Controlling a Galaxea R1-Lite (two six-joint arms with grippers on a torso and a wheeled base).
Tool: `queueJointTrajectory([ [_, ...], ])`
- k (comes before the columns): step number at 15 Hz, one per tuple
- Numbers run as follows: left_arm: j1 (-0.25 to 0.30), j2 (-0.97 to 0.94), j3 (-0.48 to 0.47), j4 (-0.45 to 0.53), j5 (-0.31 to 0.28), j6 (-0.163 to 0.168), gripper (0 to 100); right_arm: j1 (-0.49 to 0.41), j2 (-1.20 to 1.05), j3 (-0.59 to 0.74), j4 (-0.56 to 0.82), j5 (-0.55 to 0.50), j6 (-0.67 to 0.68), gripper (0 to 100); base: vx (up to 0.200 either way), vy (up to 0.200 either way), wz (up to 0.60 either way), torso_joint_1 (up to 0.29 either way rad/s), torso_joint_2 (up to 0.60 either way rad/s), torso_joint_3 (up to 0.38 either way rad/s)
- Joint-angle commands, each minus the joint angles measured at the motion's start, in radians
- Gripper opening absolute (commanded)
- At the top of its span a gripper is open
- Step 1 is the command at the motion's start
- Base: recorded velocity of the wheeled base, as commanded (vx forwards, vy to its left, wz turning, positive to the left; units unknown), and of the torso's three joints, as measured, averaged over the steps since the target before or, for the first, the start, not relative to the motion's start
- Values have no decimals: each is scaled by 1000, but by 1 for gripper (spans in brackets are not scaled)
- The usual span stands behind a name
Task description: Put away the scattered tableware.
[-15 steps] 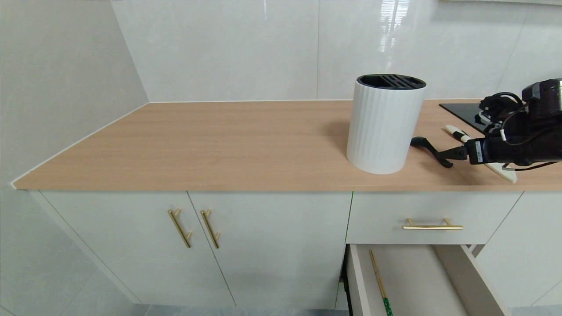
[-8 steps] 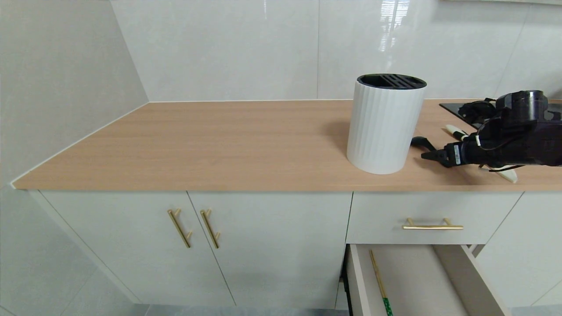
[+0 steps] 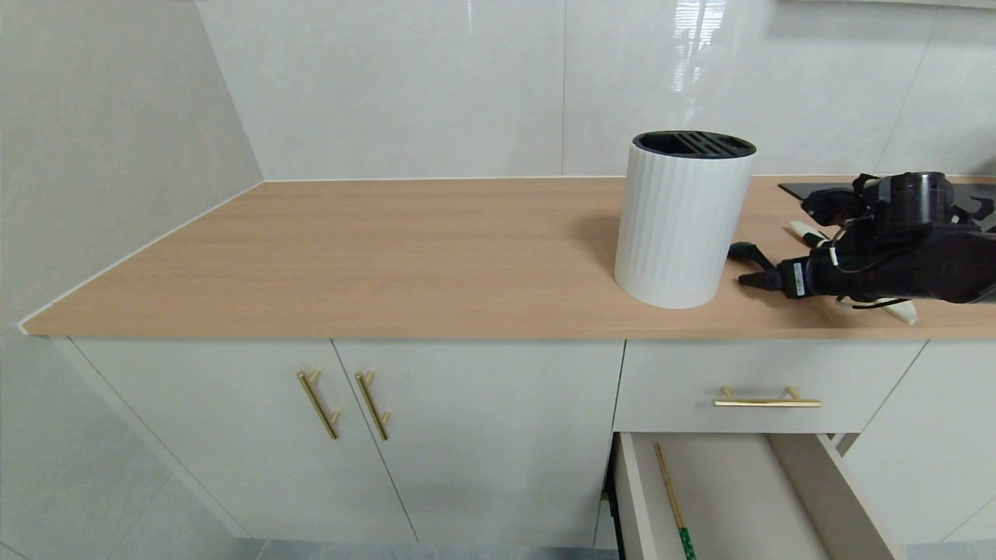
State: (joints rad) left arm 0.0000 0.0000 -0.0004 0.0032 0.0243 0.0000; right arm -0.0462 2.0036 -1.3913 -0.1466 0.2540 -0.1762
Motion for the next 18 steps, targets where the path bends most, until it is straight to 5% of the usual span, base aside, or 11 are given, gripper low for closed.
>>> queueJointTrajectory([
  [1, 0, 2, 0, 0, 0, 0, 100, 5, 6, 1, 2, -1, -2, 100, 0, 0, 0, 0, 0, 0],
  [2, 0, 2, 0, 0, 0, 0, 100, 5, 9, 3, 4, -1, -2, 100, 0, 0, 0, 0, 0, 0],
  [3, 0, 2, 0, 0, 0, 0, 100, 5, 10, 5, 2, -1, -2, 0, 0, 0, 0, 0, 0, 0],
  [12, 0, 2, 0, 0, 0, 0, 100, 11, -23, -2, 47, -73, 18, 0, 0, 0, 0, 0, 0, 0],
  [18, 0, 2, 0, 0, 0, 0, 100, 17, -324, 117, 249, -160, 242, 0, 0, 0, 0, 0, 0, 0],
])
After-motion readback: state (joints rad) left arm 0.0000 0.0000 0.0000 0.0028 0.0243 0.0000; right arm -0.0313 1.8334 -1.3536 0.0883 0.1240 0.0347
